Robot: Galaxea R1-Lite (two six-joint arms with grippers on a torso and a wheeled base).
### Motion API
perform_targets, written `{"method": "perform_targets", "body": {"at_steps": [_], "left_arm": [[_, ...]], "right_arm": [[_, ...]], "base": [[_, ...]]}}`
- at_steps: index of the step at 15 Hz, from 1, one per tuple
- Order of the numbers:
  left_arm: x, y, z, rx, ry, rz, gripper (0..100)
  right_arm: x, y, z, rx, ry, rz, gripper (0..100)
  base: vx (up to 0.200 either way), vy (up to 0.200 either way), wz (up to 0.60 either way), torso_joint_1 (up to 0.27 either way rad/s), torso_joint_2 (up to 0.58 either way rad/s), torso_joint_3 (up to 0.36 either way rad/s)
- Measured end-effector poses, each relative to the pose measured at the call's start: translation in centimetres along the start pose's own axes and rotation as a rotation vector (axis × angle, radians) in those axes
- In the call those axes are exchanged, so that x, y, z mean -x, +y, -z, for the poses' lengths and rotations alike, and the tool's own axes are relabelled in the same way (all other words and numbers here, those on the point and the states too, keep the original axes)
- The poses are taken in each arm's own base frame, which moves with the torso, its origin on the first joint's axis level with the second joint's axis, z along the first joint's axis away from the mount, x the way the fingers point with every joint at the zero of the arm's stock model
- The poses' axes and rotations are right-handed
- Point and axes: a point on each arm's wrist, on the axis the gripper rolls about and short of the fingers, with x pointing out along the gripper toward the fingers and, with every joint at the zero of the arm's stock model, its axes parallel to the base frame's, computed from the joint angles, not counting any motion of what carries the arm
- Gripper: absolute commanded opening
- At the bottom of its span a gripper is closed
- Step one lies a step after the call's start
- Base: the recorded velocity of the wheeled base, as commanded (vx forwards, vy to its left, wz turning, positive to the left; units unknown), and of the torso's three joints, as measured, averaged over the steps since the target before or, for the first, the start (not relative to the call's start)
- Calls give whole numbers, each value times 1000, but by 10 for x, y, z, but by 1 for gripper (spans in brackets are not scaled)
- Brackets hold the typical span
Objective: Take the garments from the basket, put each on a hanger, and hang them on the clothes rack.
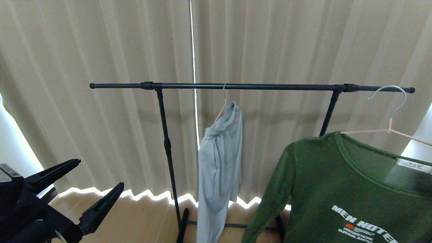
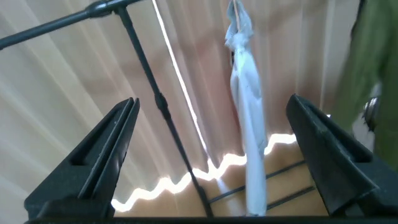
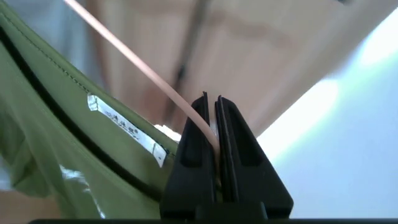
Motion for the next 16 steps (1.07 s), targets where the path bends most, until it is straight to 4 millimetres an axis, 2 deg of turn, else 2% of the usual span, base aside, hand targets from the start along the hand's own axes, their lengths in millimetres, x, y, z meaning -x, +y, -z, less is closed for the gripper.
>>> {"method": "perform_targets", "body": {"at_steps": [3, 7, 10, 13, 16], "left_arm": [[-5, 1, 2, 4, 21, -6, 100], [-6, 6, 6, -3, 49, -53, 100], [-9, 16, -4, 15, 14, -123, 100], [-13, 19, -6, 43, 16, -137, 100], [-15, 20, -5, 56, 22, -139, 100]], "right_arm": [[-3, 2, 21, -5, 64, 5, 0], [-12, 3, 25, -14, -20, 28, 0], [-18, 5, 31, -1, -56, 43, 0], [-20, 7, 36, 0, -40, 38, 0], [-20, 9, 40, 2, -27, 28, 0]], "base": [[0, 0, 0, 0, 0, 0], [0, 0, 0, 0, 0, 0], [0, 0, 0, 0, 0, 0], [0, 0, 0, 0, 0, 0], [200, 0, 0, 2, 2, 4]]}}
